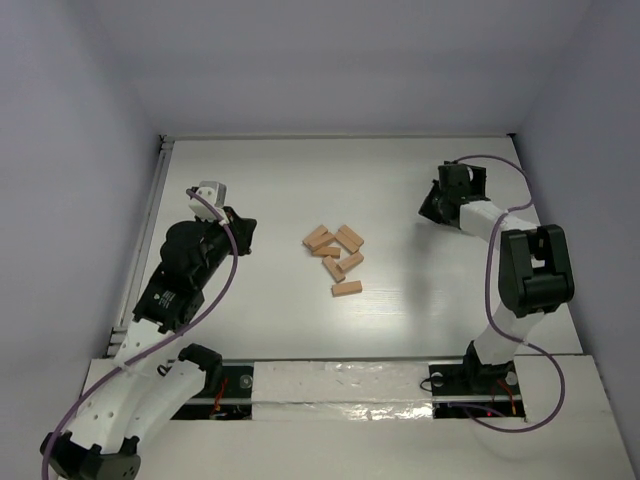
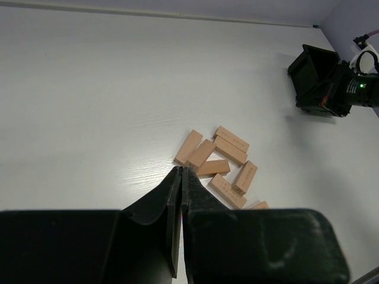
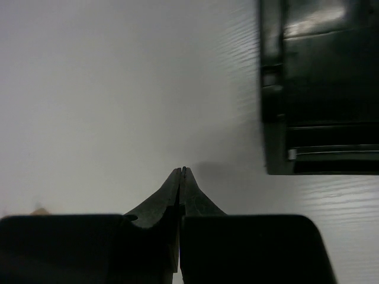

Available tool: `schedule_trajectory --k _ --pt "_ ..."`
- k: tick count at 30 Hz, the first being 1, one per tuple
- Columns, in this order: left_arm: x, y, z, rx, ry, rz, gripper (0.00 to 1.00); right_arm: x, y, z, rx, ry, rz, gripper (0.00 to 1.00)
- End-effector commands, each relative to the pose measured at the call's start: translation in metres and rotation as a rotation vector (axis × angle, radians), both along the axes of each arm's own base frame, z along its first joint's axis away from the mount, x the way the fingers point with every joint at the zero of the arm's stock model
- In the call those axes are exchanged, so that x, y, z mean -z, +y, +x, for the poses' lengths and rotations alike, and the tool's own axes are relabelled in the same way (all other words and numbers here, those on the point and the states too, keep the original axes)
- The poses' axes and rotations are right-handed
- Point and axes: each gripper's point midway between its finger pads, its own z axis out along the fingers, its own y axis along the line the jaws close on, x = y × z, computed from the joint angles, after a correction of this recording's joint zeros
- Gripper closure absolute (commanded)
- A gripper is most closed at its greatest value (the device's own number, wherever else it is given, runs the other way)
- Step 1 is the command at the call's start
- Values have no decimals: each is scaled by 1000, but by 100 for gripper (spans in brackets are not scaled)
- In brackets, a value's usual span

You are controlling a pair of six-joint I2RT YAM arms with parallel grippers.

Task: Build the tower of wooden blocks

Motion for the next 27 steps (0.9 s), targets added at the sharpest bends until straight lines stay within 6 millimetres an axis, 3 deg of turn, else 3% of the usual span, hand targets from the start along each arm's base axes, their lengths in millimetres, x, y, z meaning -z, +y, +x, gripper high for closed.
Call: schedule_trajectory --k 1,7,10,13,14,15,16,18,19,20,21,22,27 --pt "-17 -5 1 35 -71 -23 100 -35 -40 27 150 -120 16 100" --pt "-22 -2 -2 36 -87 -32 100 -40 -53 28 191 -127 -48 100" --pt "-24 -2 -3 40 -93 -33 100 -64 -52 26 186 -199 -34 100" --pt "-25 -3 -5 46 -97 -36 100 -86 -16 13 18 -250 104 100" --pt "-26 -3 -5 46 -98 -37 100 -84 7 1 -79 -229 199 100" --pt "-27 -3 -5 46 -99 -38 100 -85 15 -6 -115 -223 233 100" --pt "-27 -3 -5 47 -101 -39 100 -95 38 -18 -190 -235 266 98" --pt "-28 -1 -5 38 -103 -41 100 -91 62 -43 -284 -198 276 84" --pt "-28 -1 -5 38 -103 -41 100 -92 86 -58 -347 -184 271 74" --pt "-27 -1 -5 39 -102 -40 100 -98 97 -73 -386 -181 263 60" --pt "-28 -1 -5 39 -102 -42 100 -99 109 -83 -426 -175 250 56" --pt "-28 -1 -5 39 -105 -41 100 -99 132 -102 -492 -160 244 53" --pt "-29 2 -7 25 -107 -42 100 -97 167 -152 -604 -118 207 47"
